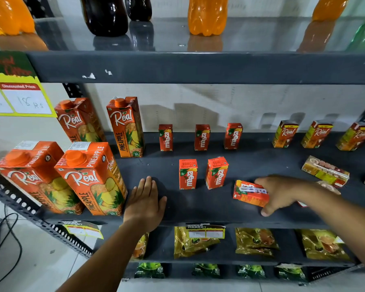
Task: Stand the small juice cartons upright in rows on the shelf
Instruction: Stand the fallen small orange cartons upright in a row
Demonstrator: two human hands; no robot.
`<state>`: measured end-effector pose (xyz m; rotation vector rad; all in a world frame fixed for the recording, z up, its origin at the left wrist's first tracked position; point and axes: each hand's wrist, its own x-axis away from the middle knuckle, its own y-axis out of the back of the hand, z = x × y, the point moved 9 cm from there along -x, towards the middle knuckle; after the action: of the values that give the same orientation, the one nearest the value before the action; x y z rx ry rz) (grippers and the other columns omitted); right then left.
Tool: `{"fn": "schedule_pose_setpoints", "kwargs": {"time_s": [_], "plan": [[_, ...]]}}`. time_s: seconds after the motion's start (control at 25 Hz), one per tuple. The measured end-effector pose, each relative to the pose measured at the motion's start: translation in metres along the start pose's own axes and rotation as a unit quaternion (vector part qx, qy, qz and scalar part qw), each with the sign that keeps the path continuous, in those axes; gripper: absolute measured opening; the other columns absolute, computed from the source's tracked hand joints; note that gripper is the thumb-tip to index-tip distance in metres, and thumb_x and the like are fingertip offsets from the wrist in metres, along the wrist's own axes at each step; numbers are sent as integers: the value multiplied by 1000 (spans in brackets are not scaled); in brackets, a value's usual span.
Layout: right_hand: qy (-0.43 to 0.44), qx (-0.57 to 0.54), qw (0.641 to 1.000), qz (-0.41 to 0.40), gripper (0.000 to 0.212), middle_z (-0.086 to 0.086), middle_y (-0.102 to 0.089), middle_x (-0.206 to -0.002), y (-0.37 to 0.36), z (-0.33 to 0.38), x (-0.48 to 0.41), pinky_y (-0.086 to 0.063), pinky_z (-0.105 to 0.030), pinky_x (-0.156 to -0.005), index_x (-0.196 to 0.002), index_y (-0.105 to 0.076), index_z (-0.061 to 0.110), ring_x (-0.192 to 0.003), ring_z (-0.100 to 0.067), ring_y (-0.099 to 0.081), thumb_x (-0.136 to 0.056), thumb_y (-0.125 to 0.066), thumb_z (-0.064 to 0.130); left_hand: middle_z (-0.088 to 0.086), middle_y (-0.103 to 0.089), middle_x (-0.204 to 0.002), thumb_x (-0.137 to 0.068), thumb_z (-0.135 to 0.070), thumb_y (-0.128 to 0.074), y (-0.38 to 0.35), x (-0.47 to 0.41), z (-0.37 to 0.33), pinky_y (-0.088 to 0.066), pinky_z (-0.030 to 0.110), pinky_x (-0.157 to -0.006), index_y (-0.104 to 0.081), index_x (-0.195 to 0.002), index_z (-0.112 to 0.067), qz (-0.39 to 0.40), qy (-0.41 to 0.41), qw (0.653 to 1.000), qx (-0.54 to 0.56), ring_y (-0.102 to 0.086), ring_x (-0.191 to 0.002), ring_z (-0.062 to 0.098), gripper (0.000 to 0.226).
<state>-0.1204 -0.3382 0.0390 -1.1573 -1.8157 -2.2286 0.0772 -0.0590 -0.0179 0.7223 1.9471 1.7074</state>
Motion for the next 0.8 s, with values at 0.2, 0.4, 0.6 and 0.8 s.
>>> {"fn": "schedule_pose_setpoints", "kwargs": {"time_s": [0.2,0.4,0.6,0.8], "plan": [[-35,-65,992,-99,48,2,-64,-102,15,-21,3,-53,-36,-82,-101,-60,26,-90,-16,-61,-60,-83,32,11,3,-162,-97,-41,-24,1,-4,-10,-1,40,-120,-2,-151,-5,23,41,999,10,4,-149,26,68],[21,-8,980,-198,58,3,-61,-114,74,-5,10,-50,-39,-88,-117,-60,26,-103,-19,-58,-64,-83,33,14,6,-162,-96,-40,-22,-2,-4,-17,1,40,-120,1,-150,-2,21,76,997,15,8,-148,28,70],[-8,74,978,-194,50,4,-61,-109,75,-4,6,-51,-37,-78,-110,-57,30,-98,-20,-58,-65,-76,39,13,5,-162,-95,-41,-23,-1,-2,-15,1,39,-120,0,-150,-2,17,75,997,26,7,-148,27,71],[-38,123,982,-141,59,3,-64,-115,44,-12,-8,-46,-34,-77,-115,-55,30,-104,-20,-58,-63,-74,48,14,3,-162,-95,-42,-24,1,-2,-16,0,40,-120,-1,-150,-1,9,73,997,32,5,-148,28,73]]}}
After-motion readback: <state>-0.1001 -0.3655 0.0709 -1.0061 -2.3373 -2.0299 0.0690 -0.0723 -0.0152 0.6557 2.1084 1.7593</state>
